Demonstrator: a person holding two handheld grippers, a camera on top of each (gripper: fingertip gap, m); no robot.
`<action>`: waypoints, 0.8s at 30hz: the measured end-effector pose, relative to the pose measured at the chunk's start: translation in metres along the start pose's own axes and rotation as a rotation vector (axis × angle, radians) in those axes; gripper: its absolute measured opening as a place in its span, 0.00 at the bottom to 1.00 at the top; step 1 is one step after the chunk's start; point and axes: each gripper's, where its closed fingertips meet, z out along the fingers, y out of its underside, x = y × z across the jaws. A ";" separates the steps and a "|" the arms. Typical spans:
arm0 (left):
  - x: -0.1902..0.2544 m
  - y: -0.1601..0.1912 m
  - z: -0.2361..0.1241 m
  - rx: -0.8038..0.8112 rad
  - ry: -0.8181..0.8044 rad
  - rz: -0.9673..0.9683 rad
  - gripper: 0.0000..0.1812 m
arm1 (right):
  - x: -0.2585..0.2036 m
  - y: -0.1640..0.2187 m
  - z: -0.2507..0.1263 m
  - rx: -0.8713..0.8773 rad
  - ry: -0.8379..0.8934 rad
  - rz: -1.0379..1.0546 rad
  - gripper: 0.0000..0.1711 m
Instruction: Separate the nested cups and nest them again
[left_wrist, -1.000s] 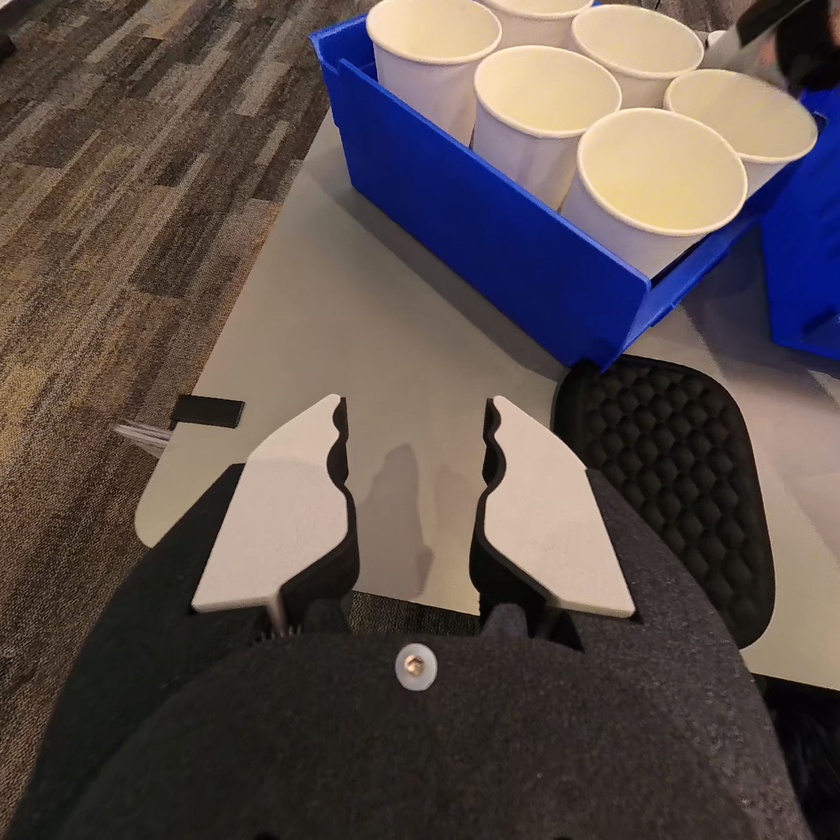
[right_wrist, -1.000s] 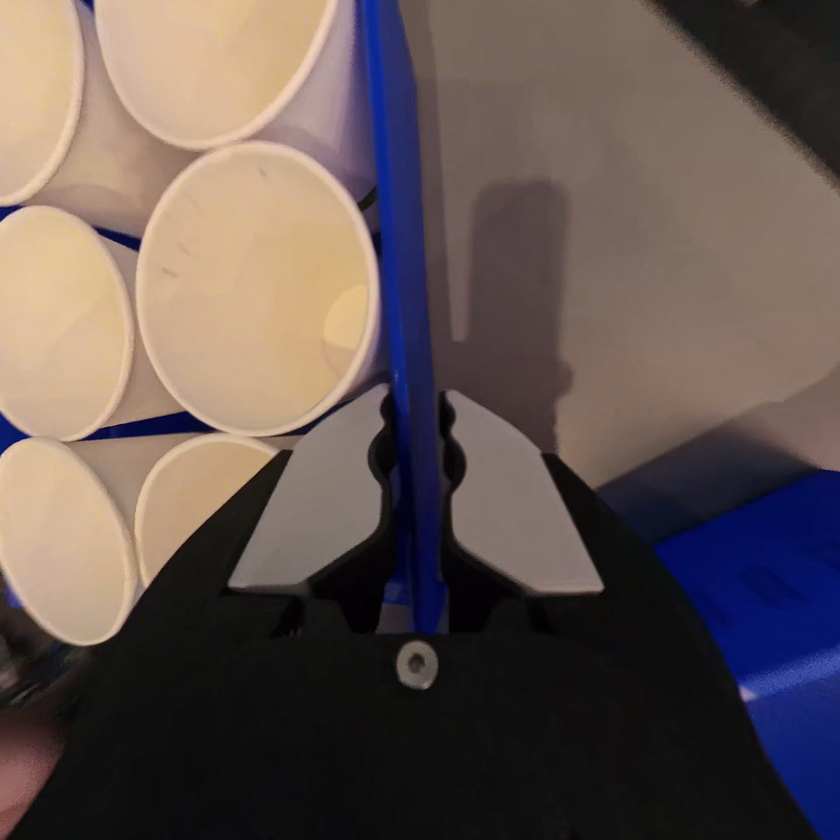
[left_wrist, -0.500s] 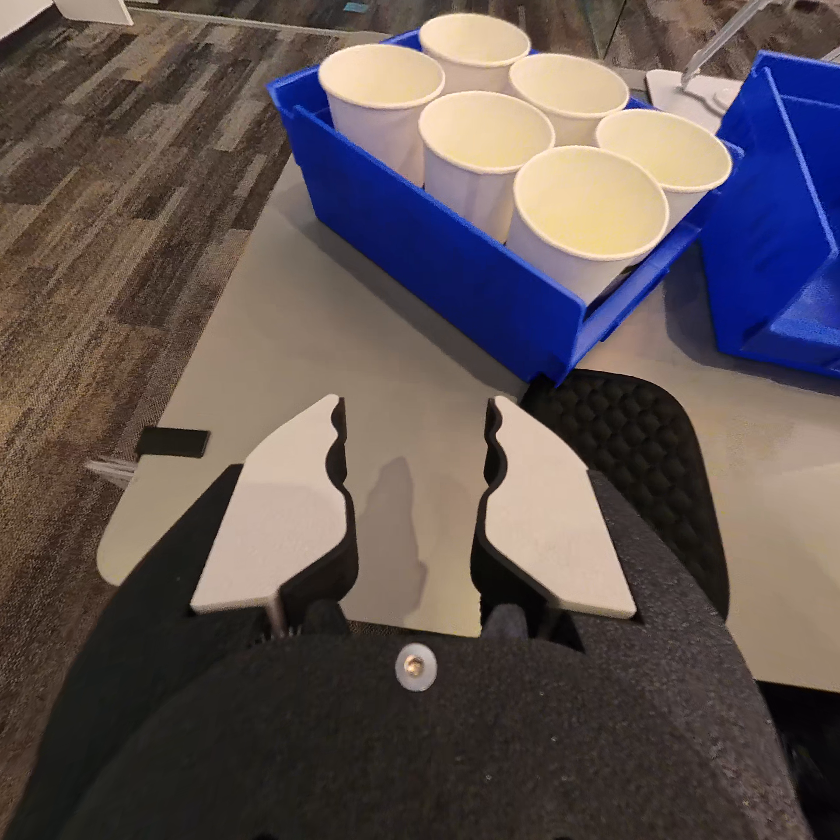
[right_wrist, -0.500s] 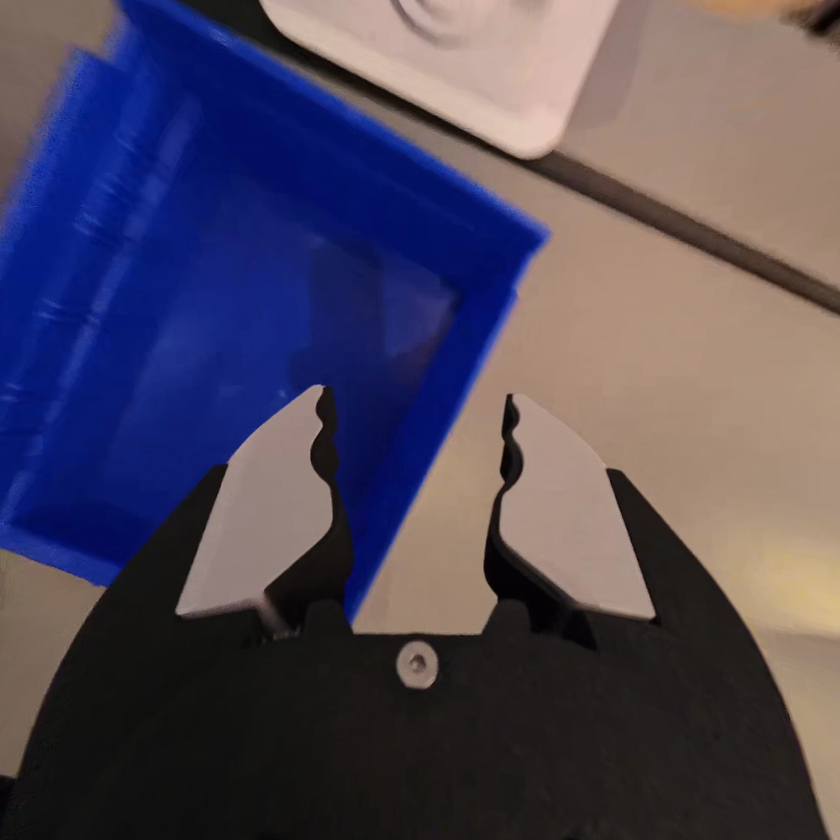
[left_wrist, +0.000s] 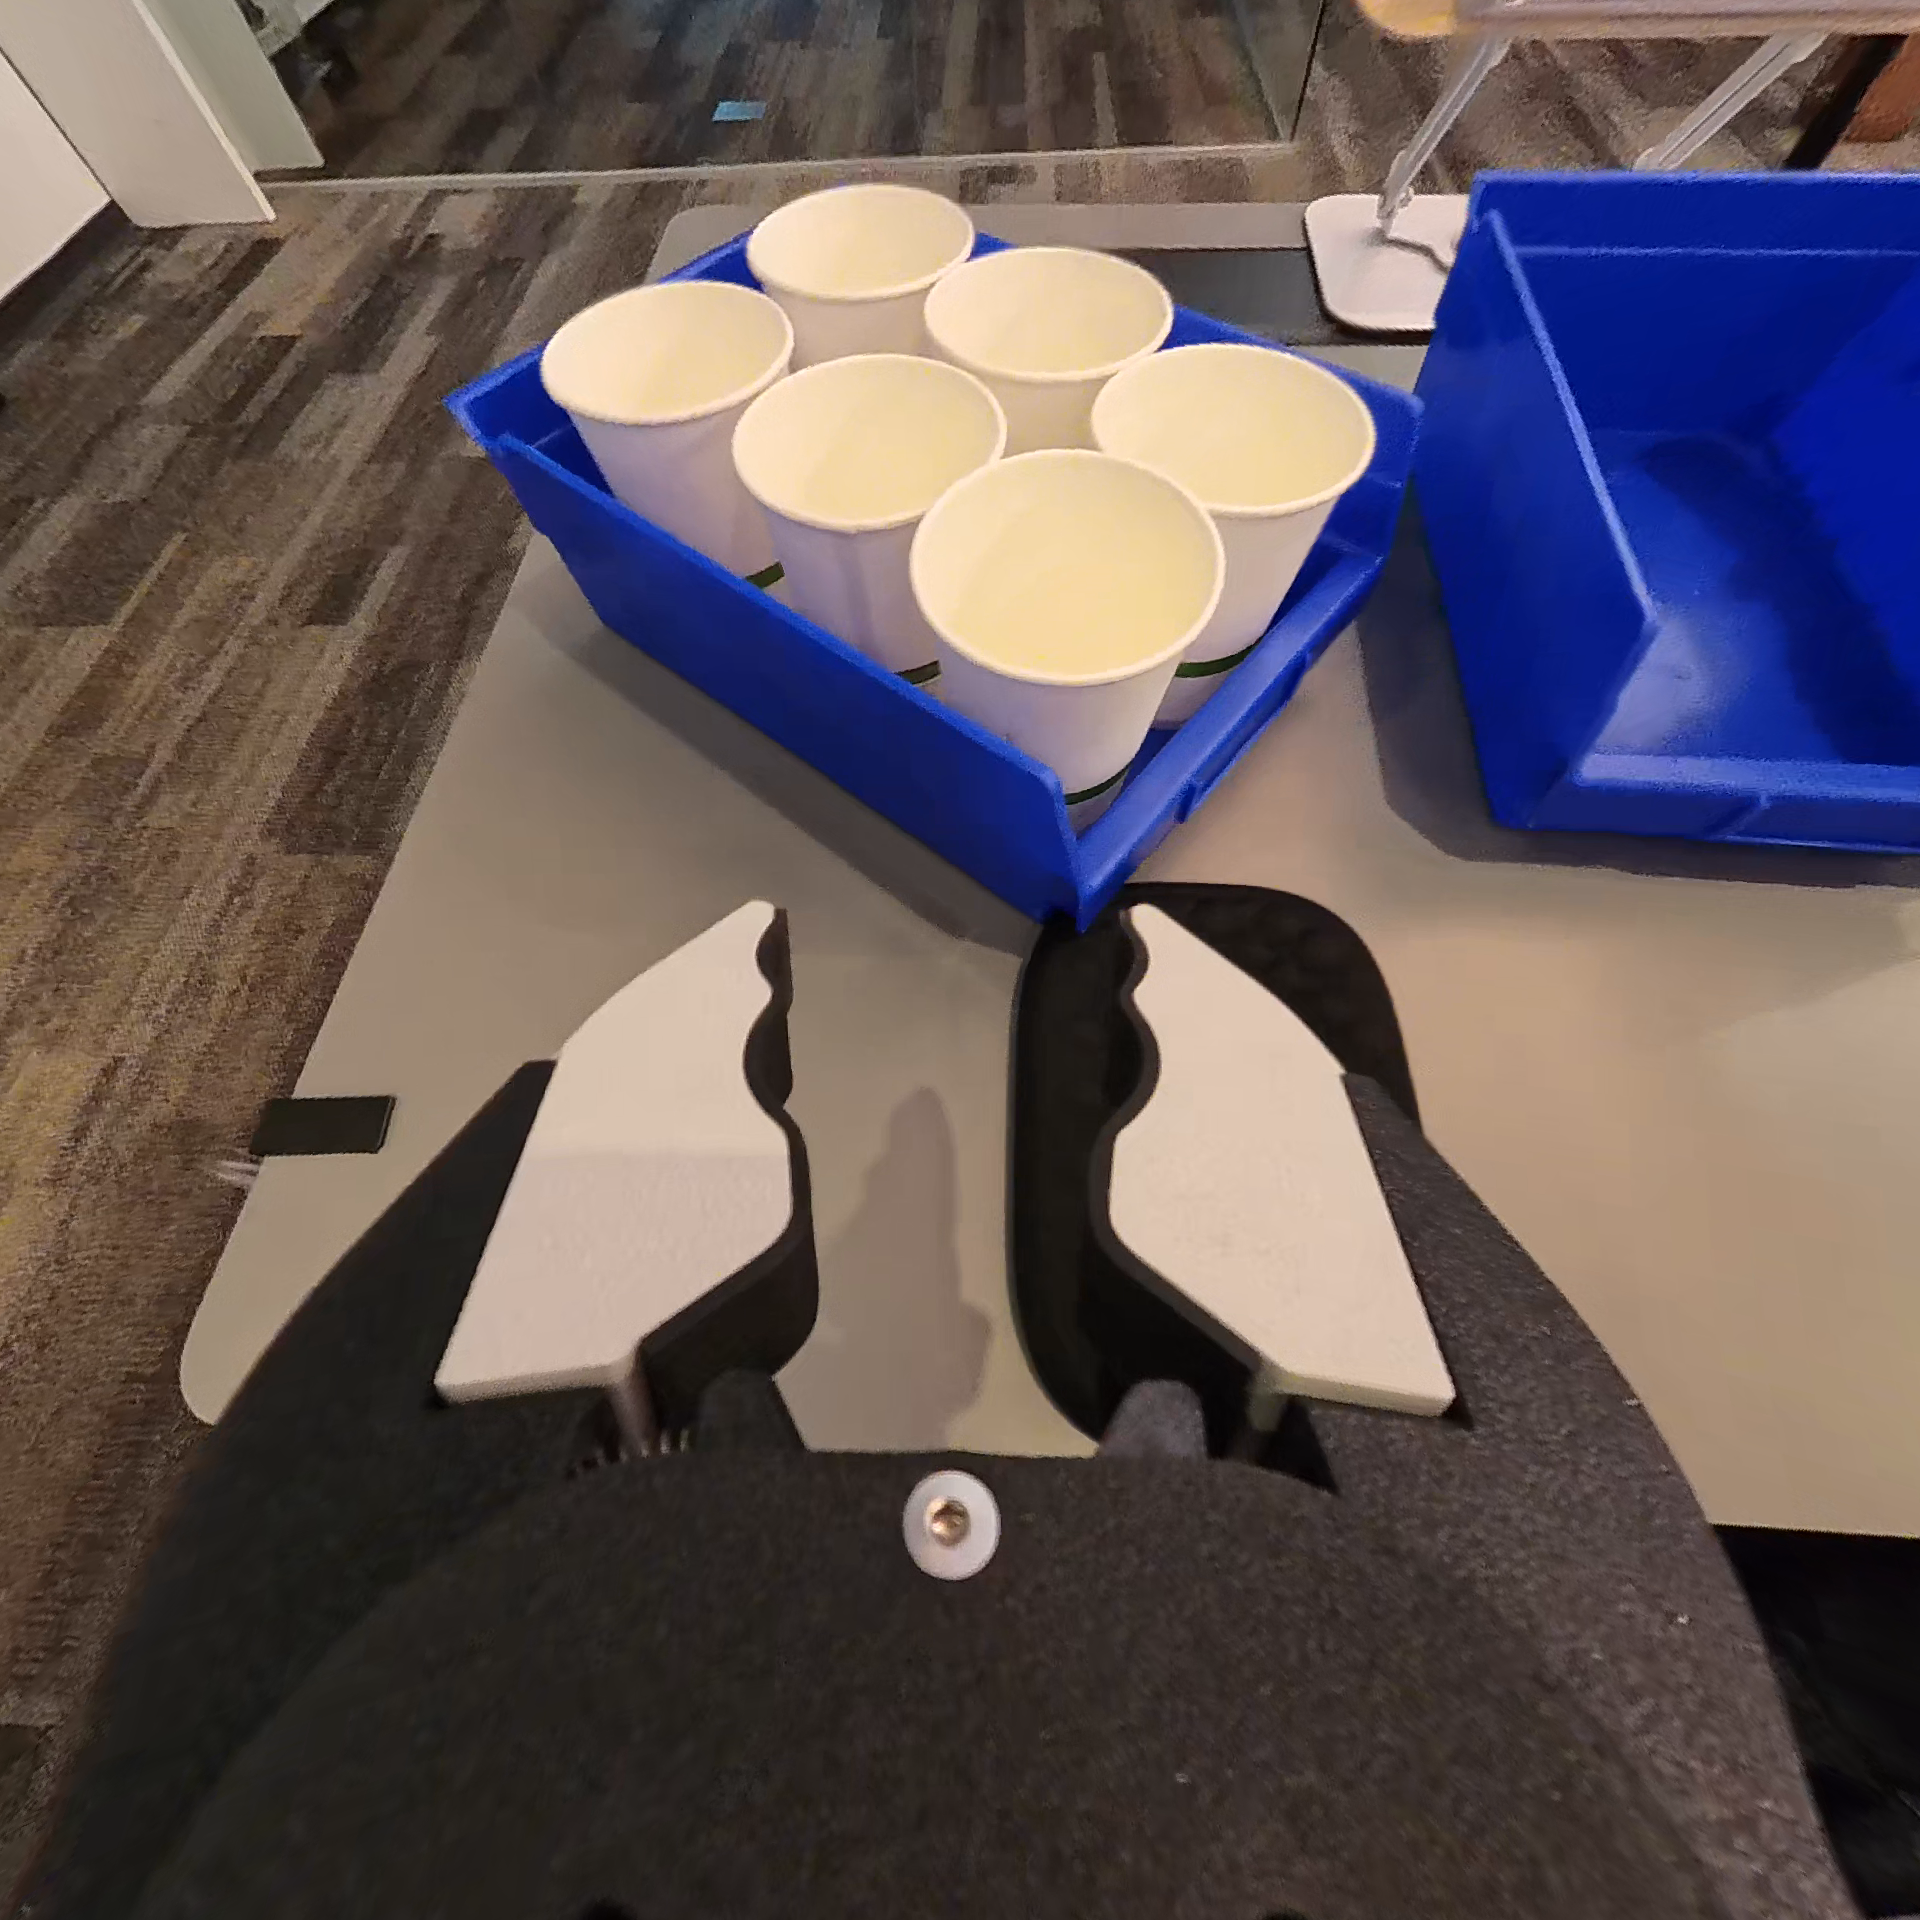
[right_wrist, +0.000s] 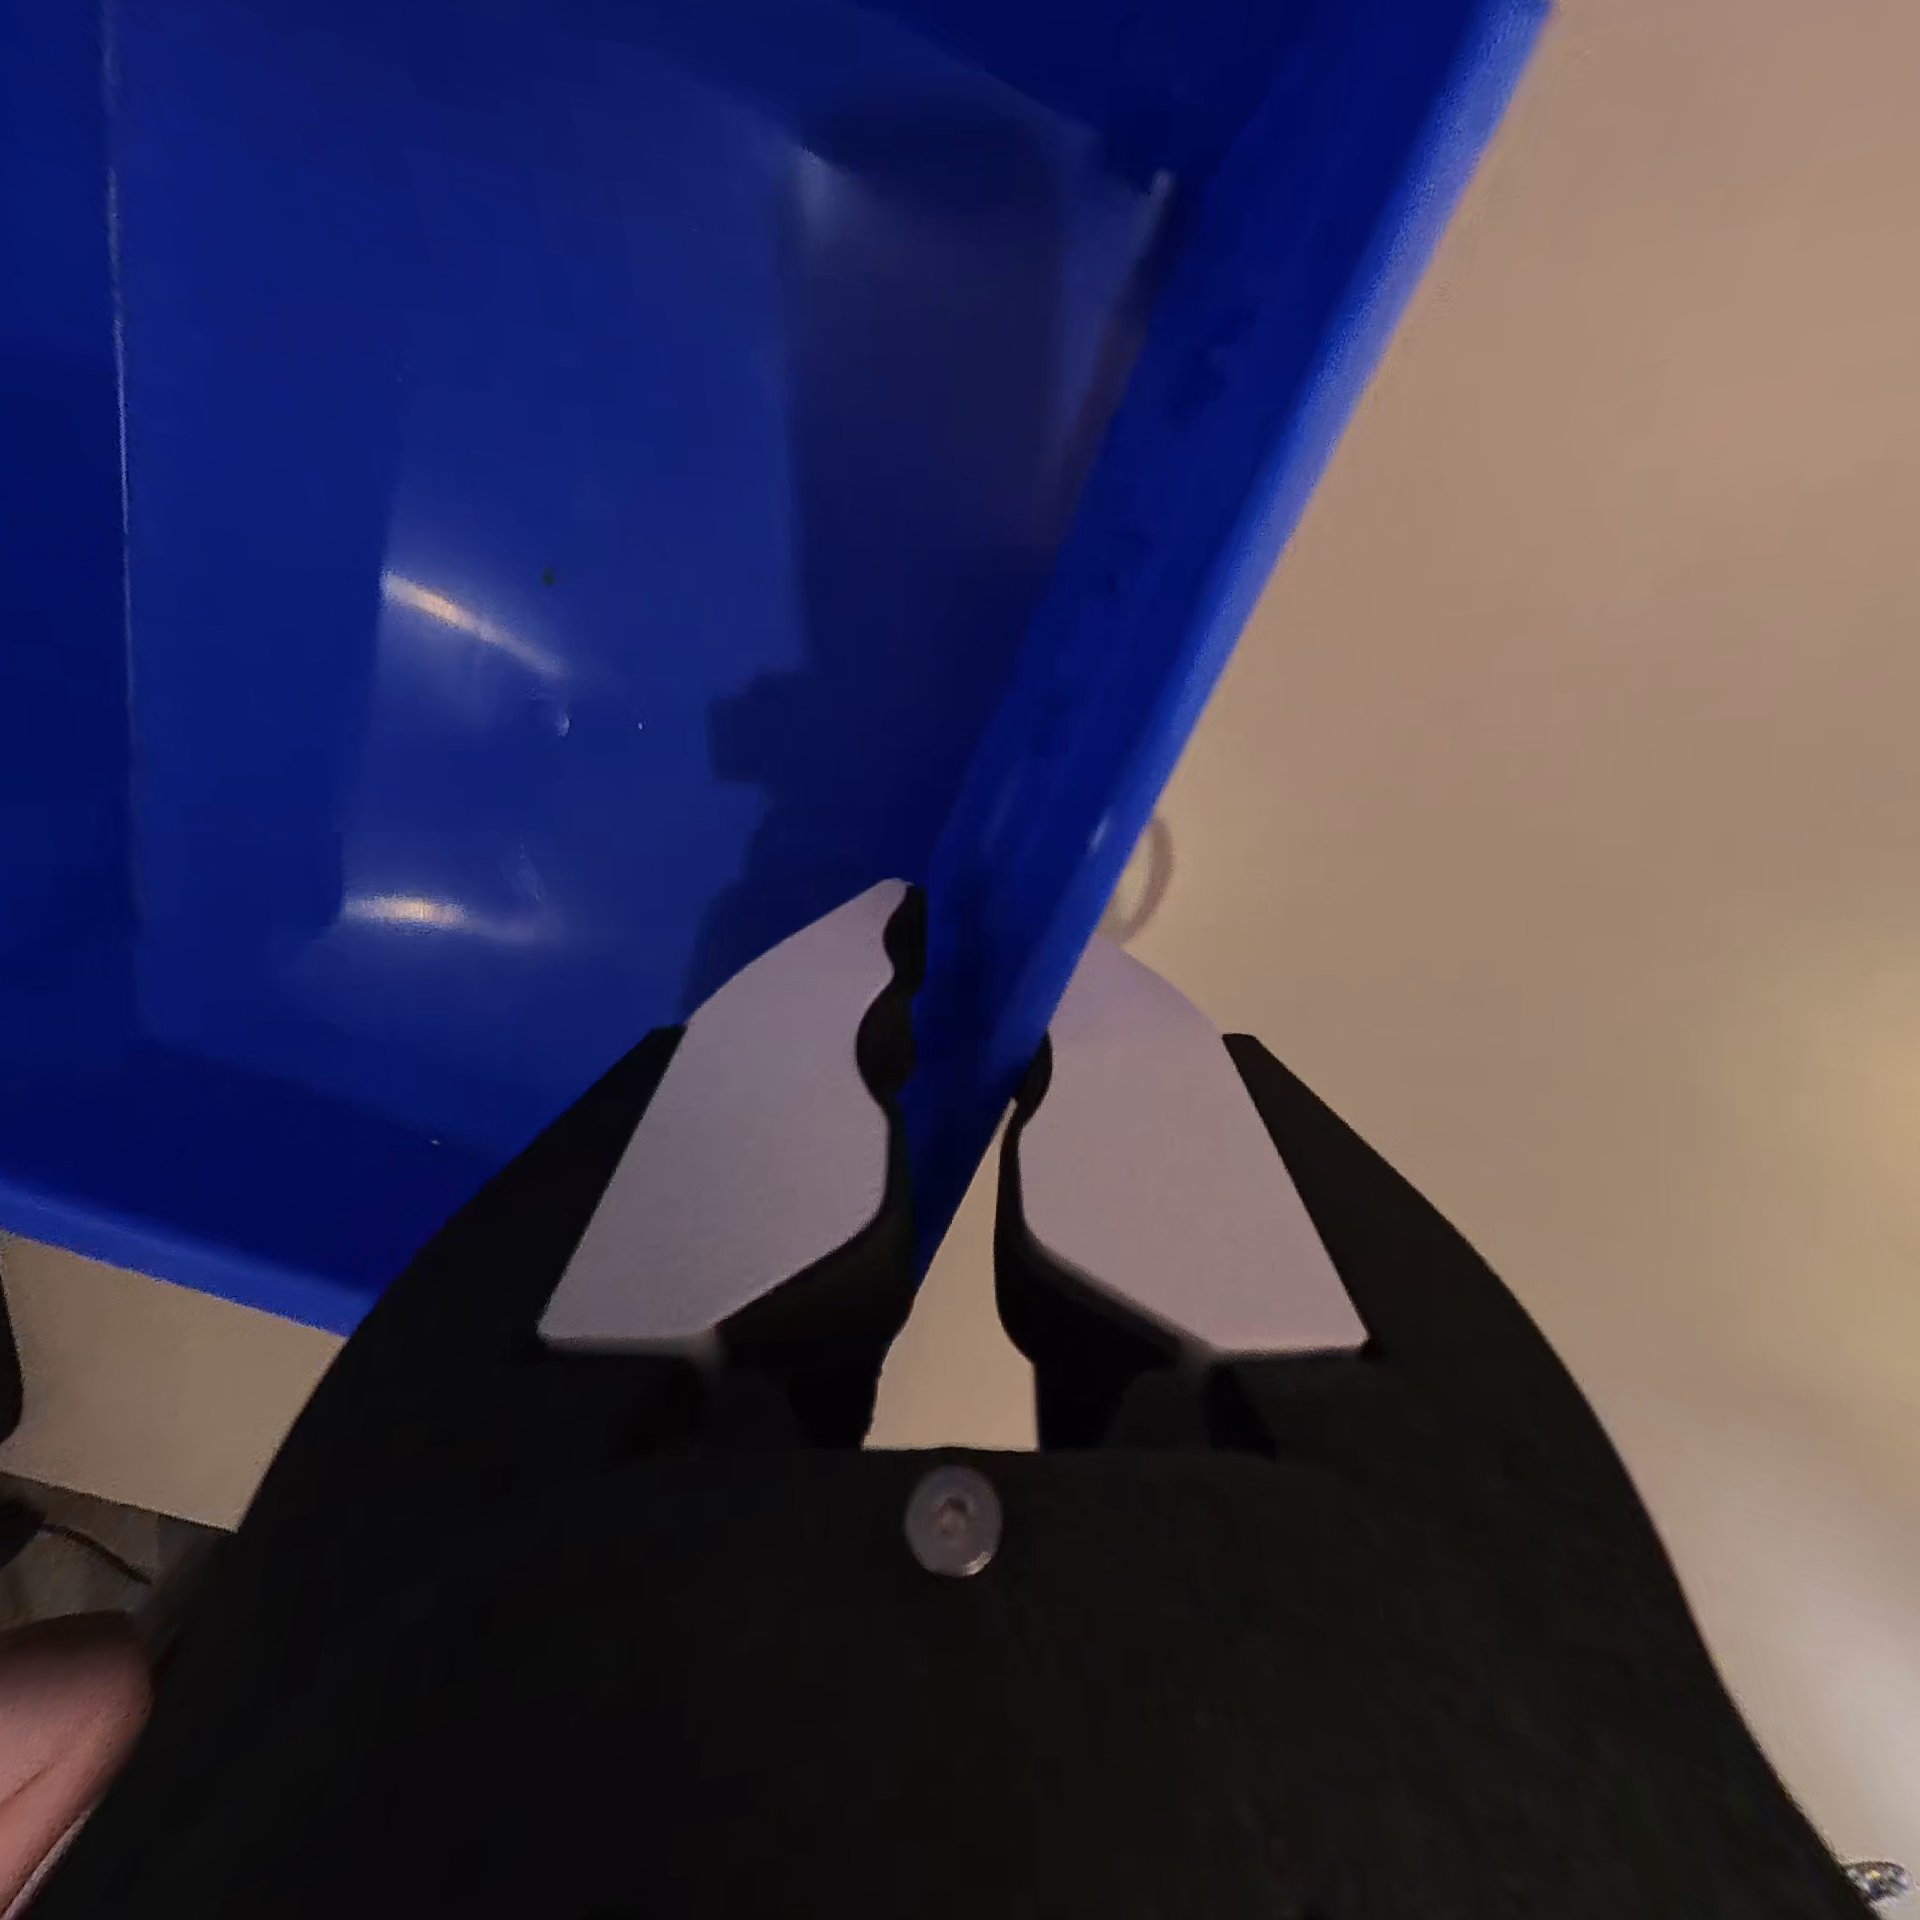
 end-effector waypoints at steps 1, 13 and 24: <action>0.003 -0.002 -0.001 0.002 0.002 0.008 0.32 | 0.005 0.000 0.000 -0.002 -0.005 0.012 0.05; 0.030 -0.013 0.005 -0.006 -0.008 0.064 0.32 | 0.080 0.019 -0.009 0.020 -0.088 0.020 0.03; 0.052 -0.019 0.021 -0.030 -0.021 0.077 0.32 | 0.188 0.053 -0.022 0.037 -0.068 0.134 0.03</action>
